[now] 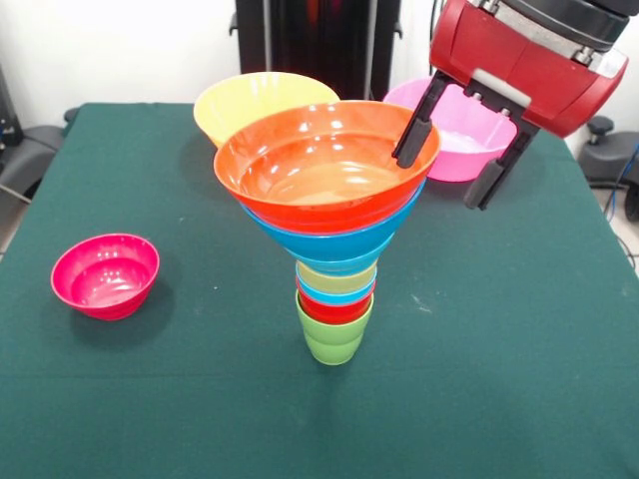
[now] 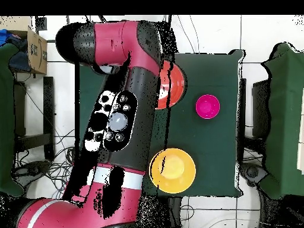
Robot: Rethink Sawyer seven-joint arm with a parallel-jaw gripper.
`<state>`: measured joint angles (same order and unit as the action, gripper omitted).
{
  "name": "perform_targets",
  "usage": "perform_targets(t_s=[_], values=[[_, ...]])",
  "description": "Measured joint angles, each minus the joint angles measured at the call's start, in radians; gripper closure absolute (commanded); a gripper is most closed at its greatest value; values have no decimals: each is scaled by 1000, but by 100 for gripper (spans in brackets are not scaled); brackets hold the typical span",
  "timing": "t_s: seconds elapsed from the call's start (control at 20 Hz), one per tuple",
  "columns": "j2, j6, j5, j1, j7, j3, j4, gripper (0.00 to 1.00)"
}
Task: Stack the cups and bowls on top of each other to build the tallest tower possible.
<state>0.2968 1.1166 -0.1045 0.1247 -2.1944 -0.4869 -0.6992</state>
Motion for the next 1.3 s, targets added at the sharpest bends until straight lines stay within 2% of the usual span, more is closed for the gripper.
perform_targets(t_s=[0.5,1.3], values=[[3,-57,0,0,0,3,-19,0],[6,-67,0,0,0,7,-29,0]])
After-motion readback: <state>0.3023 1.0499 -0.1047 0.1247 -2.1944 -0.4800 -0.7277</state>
